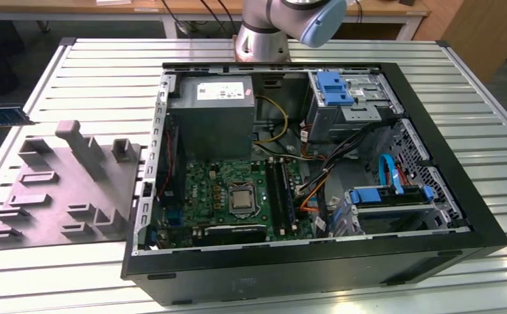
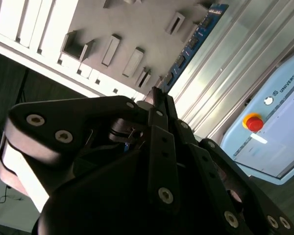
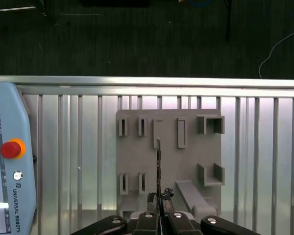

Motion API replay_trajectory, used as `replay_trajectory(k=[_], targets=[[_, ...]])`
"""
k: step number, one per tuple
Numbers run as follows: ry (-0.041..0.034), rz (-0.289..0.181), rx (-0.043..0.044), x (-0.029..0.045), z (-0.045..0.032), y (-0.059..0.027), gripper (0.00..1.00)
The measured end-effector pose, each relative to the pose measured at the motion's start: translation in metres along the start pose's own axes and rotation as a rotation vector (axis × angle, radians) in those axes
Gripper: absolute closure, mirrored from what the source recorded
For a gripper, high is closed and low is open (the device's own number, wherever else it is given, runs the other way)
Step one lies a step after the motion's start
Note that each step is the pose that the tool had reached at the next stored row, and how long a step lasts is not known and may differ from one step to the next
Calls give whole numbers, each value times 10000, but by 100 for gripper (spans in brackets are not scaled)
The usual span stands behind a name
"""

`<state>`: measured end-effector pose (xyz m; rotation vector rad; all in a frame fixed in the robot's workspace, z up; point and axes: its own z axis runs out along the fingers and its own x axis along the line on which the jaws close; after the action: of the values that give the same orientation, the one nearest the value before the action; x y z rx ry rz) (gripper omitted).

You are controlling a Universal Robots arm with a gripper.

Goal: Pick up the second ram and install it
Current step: 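Pick up the second ram and move it above second insertion slot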

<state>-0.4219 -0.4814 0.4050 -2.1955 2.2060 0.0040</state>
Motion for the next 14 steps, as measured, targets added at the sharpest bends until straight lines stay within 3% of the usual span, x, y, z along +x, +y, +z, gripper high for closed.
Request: replay_trajectory(k=[14], targets=[[-2,1,1,-2,10,-478,86]])
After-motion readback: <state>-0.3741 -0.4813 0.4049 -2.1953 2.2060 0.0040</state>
